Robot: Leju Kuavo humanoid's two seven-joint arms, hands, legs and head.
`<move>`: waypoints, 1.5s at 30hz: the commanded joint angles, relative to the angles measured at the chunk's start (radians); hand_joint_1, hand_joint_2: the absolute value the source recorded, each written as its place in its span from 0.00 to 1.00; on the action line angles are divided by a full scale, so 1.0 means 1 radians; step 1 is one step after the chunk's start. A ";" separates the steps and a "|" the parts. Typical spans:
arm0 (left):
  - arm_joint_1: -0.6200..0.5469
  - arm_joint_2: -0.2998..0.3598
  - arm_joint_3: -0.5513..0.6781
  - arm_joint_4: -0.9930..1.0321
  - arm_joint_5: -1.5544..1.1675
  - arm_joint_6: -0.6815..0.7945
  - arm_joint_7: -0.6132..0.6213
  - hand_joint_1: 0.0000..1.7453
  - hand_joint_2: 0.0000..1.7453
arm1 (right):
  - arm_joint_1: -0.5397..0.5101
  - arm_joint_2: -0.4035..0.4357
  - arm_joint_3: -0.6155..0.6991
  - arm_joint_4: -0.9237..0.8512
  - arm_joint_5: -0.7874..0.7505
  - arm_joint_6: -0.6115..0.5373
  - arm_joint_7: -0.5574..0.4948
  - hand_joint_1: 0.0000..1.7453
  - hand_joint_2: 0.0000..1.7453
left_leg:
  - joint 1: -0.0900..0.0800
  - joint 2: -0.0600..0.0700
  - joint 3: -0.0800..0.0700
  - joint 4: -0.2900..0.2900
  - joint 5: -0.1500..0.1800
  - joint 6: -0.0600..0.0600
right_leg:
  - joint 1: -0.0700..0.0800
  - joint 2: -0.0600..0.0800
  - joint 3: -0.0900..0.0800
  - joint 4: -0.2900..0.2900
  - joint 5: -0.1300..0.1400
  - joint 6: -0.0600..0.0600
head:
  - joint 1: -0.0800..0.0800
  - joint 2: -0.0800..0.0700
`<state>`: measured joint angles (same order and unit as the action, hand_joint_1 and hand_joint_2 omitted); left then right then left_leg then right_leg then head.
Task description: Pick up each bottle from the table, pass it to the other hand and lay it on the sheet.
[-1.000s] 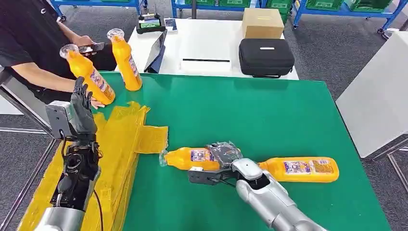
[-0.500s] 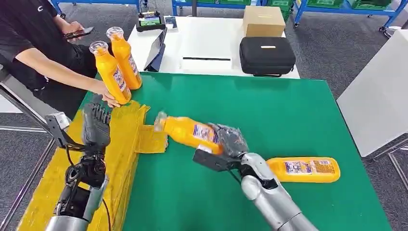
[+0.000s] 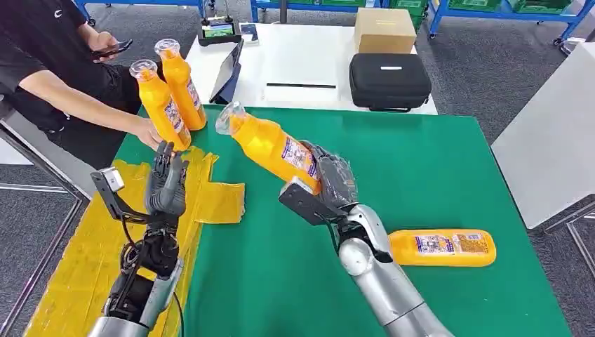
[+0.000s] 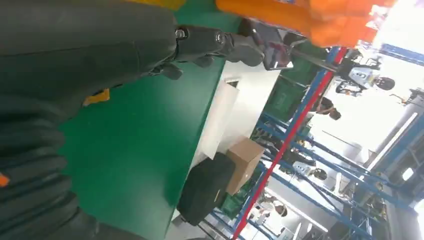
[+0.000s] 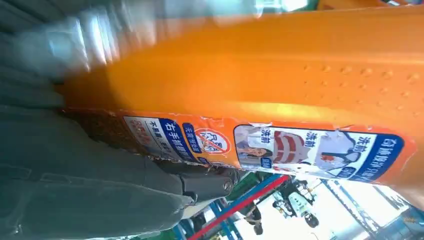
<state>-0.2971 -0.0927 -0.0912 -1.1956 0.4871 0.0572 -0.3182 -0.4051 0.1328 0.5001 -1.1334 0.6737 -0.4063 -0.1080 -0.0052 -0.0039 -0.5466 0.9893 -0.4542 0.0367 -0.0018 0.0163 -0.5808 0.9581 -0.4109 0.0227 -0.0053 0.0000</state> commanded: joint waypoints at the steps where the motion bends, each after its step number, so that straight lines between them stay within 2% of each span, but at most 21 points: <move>1: -0.025 -0.016 -0.093 -0.020 -0.021 0.008 0.002 0.00 1.00 | -0.175 0.093 0.003 0.305 -0.050 0.086 0.003 1.00 1.00 | 0.000 0.002 0.001 0.001 -0.001 -0.002 | 0.000 0.001 0.000 0.001 0.000 0.000 | 0.000 0.000; 6: -0.061 -0.030 -0.121 0.004 -0.017 0.003 0.007 0.00 1.00 | -0.254 0.150 0.033 0.485 -0.025 0.087 -0.006 1.00 1.00 | 0.000 0.000 0.001 0.001 0.000 -0.002 | 0.000 -0.001 0.001 0.001 -0.001 0.000 | 0.000 0.000; 11: -0.069 -0.049 -0.157 -0.013 0.000 -0.015 0.024 0.00 1.00 | -0.297 0.199 0.079 0.569 0.027 0.094 0.027 1.00 1.00 | 0.000 0.002 0.001 0.001 0.000 -0.002 | 0.000 0.000 0.000 0.002 -0.001 0.000 | 0.000 0.000; 17: -0.082 -0.058 -0.187 -0.009 0.014 -0.030 0.039 0.00 1.00 | -0.325 0.216 0.110 0.624 0.067 0.088 0.049 1.00 1.00 | 0.000 -0.001 0.000 0.001 0.001 -0.001 | 0.000 -0.002 0.000 0.001 -0.001 0.000 | 0.000 0.000; 22: -0.094 -0.071 -0.213 0.004 0.027 -0.017 0.049 0.00 1.00 | -0.332 0.216 0.215 0.607 0.084 0.059 0.091 1.00 1.00 | 0.000 -0.001 -0.001 0.001 0.000 -0.002 | 0.000 -0.002 0.000 0.001 -0.001 0.000 | 0.000 0.000; 26: -0.118 -0.070 -0.231 0.042 0.052 -0.005 0.065 0.00 1.00 | -0.315 0.216 0.386 0.538 0.099 0.040 0.159 1.00 1.00 | 0.000 -0.002 0.000 0.001 0.000 -0.003 | 0.000 -0.003 0.000 0.002 -0.002 0.000 | 0.000 0.000; 27: -0.122 -0.071 -0.232 0.040 0.052 -0.004 0.055 0.00 1.00 | -0.321 0.216 0.438 0.540 0.142 0.015 0.187 1.00 1.00 | 0.000 -0.001 0.000 0.001 0.000 -0.002 | 0.000 -0.002 0.000 0.002 -0.002 0.000 | 0.000 0.000; 28: -0.125 -0.070 -0.235 0.037 0.057 -0.001 0.059 0.00 1.00 | -0.311 0.216 0.466 0.520 0.111 0.028 0.197 1.00 1.00 | 0.000 -0.001 0.000 0.001 0.000 -0.002 | 0.000 -0.002 0.000 0.001 -0.001 0.000 | 0.000 0.000; 34: -0.128 -0.075 -0.242 0.027 0.051 0.030 0.064 0.00 1.00 | -0.288 0.216 0.557 0.473 0.061 0.046 0.218 1.00 1.00 | 0.001 -0.002 -0.001 0.001 0.000 -0.002 | 0.001 -0.003 -0.001 0.001 -0.001 0.000 | 0.000 0.000; 41: -0.129 -0.073 -0.243 0.028 0.051 0.031 0.064 0.00 1.00 | -0.290 0.216 0.565 0.473 0.056 0.044 0.226 1.00 1.00 | 0.001 -0.003 0.000 0.001 0.000 -0.003 | 0.001 -0.005 0.000 0.001 -0.002 0.000 | -0.001 0.000; 42: -0.126 -0.076 -0.235 0.027 0.043 0.058 0.055 0.00 1.00 | -0.285 0.216 0.580 0.469 0.042 0.057 0.208 1.00 1.00 | 0.001 -0.004 0.001 0.001 0.000 -0.003 | 0.002 -0.006 0.001 0.000 -0.003 0.000 | 0.000 0.000; 45: -0.129 -0.080 -0.208 0.011 0.014 0.115 0.033 0.00 1.00 | -0.226 0.216 0.677 0.425 0.015 0.091 0.248 1.00 1.00 | 0.001 -0.004 0.001 0.001 -0.001 -0.004 | 0.002 -0.007 0.002 0.001 -0.003 0.000 | 0.000 0.000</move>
<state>-0.3334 -0.1648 -0.2567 -1.2257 0.5489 0.0939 -0.2659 -0.7065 0.3510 0.9247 -0.6626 0.7214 -0.3883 0.1362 -0.0054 -0.0036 -0.5489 0.9894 -0.4529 0.0365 -0.0017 0.0162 -0.5840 0.9584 -0.4108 0.0227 -0.0057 0.0000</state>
